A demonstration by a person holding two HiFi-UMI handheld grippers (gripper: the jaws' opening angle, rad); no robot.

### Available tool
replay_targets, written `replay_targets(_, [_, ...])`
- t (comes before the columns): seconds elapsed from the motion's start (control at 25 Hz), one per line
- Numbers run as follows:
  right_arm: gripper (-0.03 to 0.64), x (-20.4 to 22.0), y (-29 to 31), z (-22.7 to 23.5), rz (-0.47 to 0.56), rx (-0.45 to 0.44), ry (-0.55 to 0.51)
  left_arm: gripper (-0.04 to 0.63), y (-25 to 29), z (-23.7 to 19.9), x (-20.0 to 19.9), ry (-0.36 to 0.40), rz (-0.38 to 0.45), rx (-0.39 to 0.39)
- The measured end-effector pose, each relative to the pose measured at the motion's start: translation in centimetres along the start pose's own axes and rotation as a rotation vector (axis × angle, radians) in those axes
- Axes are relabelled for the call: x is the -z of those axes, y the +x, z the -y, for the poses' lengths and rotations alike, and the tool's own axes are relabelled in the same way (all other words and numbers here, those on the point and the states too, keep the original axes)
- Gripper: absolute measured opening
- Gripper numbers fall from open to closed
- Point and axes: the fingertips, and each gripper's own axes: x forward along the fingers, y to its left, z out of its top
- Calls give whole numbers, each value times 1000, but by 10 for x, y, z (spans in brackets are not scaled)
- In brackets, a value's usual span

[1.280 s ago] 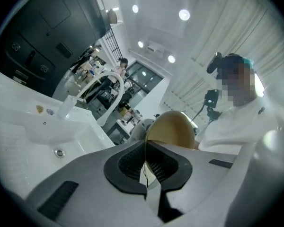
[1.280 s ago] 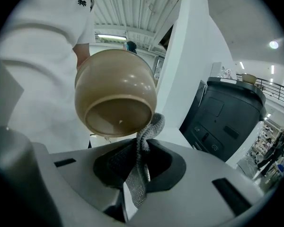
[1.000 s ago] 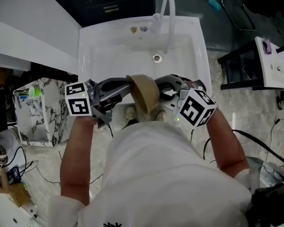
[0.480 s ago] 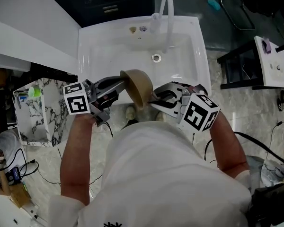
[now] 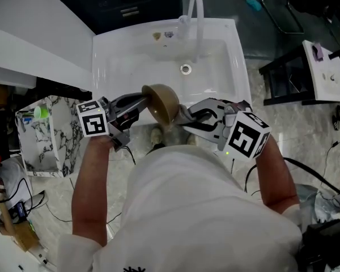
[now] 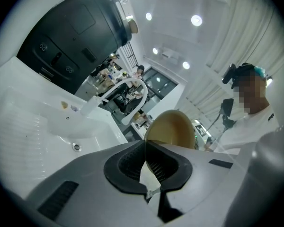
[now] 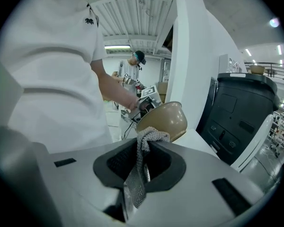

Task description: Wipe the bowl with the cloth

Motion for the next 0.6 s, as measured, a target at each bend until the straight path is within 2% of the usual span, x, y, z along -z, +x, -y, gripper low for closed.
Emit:
replay_targets(0.12, [46,-6,-4,1,18,8,1,17,0,-1,7,-3,-17,-3])
replay_targets(0.36, [46,-7,-12,12,-8,54,-10,18,2,2,21,-23,-61,23])
replay_targets(0.6, [46,-10,-15,22,-19,79,-34,17,4,10,31,-4,-107,54])
